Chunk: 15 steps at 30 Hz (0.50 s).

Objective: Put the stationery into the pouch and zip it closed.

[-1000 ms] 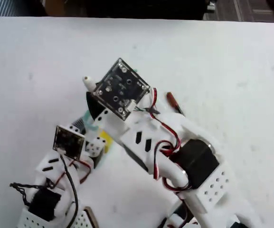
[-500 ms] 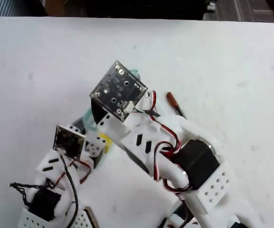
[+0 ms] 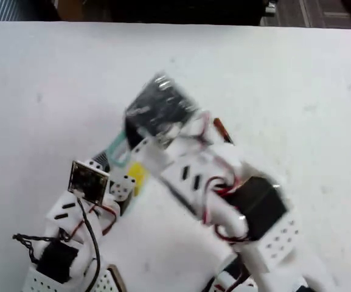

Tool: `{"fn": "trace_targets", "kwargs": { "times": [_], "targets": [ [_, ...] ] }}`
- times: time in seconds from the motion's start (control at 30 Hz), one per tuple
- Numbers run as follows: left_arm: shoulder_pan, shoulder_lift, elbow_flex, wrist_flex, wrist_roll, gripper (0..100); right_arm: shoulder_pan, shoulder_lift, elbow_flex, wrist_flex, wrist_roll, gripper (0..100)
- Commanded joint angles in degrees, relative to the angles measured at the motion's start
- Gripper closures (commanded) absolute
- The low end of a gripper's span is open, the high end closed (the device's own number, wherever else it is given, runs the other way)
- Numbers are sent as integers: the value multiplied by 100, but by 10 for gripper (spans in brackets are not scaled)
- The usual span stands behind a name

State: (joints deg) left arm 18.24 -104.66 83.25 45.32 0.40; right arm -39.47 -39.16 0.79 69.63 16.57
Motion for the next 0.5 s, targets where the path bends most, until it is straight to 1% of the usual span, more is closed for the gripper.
{"fn": "trace_targets", "kwargs": {
  "times": [0.0, 0.17, 0.37, 0.47],
  "targets": [
    [66, -22, -70, 9, -53, 831, 936, -136, -431, -31, -44, 794],
    [66, -22, -70, 9, -53, 831, 2018, 549, -396, -22, 0, 794],
    [57, -22, -70, 18, -53, 832, 3442, 2123, -290, -31, 0, 794],
    [57, -22, -70, 18, -53, 832, 4066, 2853, -290, 136, 0, 794]
  ]
}}
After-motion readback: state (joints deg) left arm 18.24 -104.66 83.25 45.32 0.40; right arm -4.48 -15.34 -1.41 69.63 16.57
